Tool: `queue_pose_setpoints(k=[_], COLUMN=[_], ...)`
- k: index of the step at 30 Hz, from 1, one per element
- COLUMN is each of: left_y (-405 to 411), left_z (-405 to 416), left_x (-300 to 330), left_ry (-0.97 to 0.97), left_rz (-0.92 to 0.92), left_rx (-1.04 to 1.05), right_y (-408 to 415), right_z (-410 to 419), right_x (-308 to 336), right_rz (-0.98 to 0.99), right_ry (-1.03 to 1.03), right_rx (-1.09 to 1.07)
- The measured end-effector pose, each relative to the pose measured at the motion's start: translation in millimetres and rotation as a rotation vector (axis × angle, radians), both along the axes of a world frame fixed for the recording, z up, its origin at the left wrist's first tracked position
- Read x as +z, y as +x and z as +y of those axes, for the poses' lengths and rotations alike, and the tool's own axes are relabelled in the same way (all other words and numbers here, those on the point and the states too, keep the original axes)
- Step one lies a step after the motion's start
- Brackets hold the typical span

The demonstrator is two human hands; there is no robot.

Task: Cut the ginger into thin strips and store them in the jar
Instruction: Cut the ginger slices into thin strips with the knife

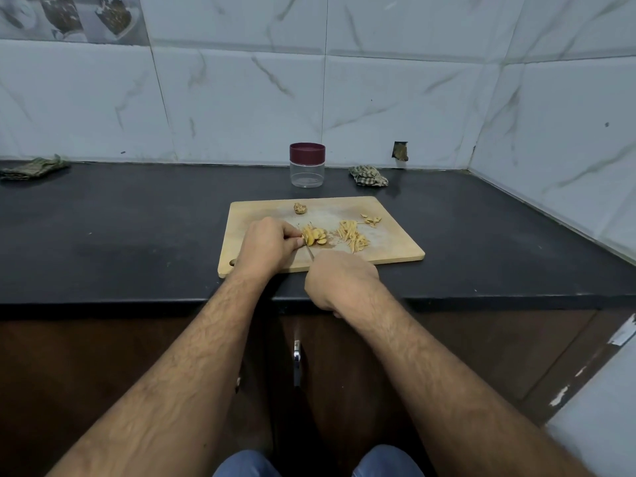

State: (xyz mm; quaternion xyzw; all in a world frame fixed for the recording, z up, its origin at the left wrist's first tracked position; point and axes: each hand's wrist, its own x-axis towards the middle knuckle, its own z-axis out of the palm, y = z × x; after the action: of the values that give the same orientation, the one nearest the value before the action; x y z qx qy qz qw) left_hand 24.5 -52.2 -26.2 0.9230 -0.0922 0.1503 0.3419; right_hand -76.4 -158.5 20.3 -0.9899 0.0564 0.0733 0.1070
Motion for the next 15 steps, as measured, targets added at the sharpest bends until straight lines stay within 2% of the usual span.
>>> queue_pose_setpoints(k=[15], left_y=[0.5], left_z=[1.4], left_x=[-1.1], left_ry=[-0.053], left_rz=[0.016], left_rx=[0.006], right_y=[-9.5], right_z=[-16.5], right_x=[3.2], right_rz=[0.002], right_ry=[0.034], right_rx=[-0.027])
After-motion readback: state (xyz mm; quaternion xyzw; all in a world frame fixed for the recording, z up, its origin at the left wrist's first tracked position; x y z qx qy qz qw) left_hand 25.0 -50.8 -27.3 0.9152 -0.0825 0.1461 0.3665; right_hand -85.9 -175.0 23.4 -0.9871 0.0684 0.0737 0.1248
